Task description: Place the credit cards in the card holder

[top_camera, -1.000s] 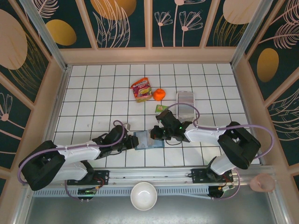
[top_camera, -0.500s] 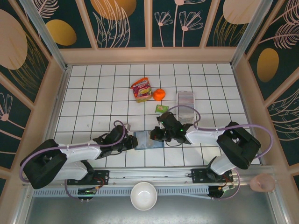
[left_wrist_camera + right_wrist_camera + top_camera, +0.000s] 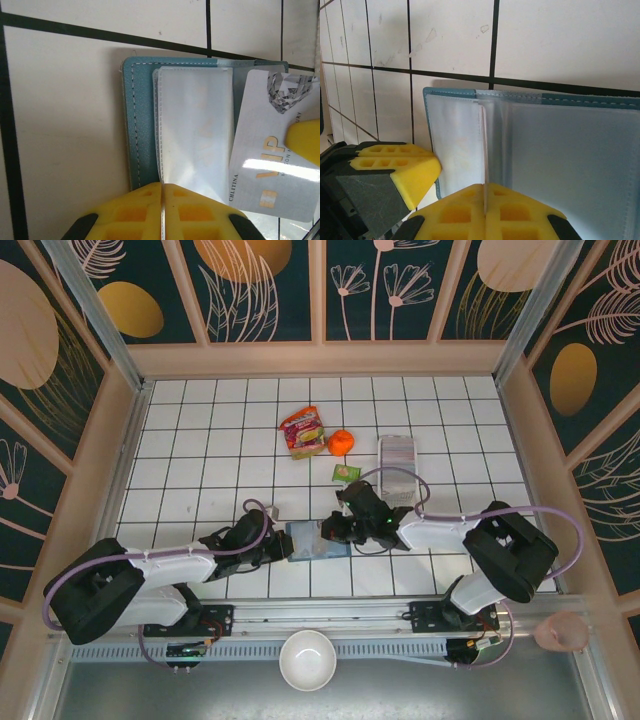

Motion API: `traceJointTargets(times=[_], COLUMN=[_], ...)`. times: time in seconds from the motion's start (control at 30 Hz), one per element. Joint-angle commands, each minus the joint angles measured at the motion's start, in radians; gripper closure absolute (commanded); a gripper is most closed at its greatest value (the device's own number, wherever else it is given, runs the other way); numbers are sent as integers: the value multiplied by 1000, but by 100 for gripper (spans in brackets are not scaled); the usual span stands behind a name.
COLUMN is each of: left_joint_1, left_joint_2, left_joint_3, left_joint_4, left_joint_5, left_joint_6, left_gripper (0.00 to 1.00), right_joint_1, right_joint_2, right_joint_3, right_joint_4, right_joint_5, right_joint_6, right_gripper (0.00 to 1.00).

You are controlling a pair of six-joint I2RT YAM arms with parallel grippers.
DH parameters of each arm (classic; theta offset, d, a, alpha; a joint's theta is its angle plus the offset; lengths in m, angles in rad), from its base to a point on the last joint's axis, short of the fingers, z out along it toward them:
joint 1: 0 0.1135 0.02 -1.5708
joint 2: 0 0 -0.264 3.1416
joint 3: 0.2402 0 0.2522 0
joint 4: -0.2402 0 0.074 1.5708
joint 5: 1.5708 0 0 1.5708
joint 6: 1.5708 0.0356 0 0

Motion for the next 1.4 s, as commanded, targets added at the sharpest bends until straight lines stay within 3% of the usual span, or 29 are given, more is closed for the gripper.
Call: traceJointTargets(times=[0.0, 0.6, 0.93, 1.13, 1.37], left_joint_1=[-3, -4, -2, -4, -3], left_joint_2=[17, 14, 5, 0, -3], left_joint_3=[-14, -10, -16, -22, -27], left_joint_4=[4, -2, -5, -3, -2], left_joint_5=[-5, -5, -8, -11, -9], left_joint_6=[10, 13, 9, 7, 4], left_gripper=[93, 95, 95, 95, 95], right_joint_1=[11, 14, 19, 32, 51], right_joint_2=[11, 60, 99, 71, 60], right_joint_3=[-25, -10, 52, 97, 150], right_joint_4=[49, 18, -37, -144, -264], right_joint_5=[-11, -47, -20, 59, 129], right_joint_6=[29, 9, -22, -49, -81], right_gripper=[100, 99, 77, 62, 54])
